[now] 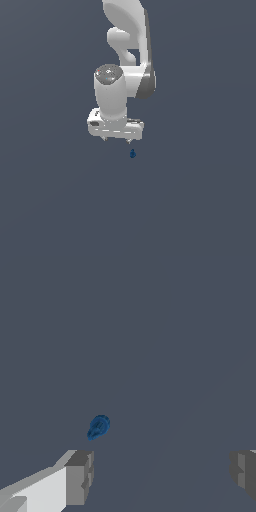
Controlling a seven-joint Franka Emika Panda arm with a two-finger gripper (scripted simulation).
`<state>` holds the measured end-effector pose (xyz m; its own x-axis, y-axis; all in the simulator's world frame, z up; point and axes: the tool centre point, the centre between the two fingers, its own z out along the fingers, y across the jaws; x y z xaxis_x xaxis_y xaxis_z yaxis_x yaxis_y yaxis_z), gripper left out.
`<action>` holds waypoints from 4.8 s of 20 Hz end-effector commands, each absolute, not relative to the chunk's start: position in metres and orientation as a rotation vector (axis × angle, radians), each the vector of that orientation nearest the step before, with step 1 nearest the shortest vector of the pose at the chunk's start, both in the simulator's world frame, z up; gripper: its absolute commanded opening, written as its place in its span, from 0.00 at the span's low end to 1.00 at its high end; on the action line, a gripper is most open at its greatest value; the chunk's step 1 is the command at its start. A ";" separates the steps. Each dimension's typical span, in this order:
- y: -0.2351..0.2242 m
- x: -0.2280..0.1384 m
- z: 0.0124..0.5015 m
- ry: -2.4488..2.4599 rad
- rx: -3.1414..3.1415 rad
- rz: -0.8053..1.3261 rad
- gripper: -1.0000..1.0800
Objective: Pick up the object and move it to a goal position.
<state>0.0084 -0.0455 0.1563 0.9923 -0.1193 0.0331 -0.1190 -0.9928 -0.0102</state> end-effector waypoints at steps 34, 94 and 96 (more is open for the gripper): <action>-0.033 0.007 0.130 -0.374 -3.136 -0.025 0.96; 0.026 0.003 0.058 -1.135 -2.929 0.000 0.00; 0.028 0.005 0.068 -1.135 -2.929 0.000 0.00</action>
<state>0.0030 0.0265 0.0601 0.7391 0.6736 -0.0010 0.6736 -0.7391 -0.0009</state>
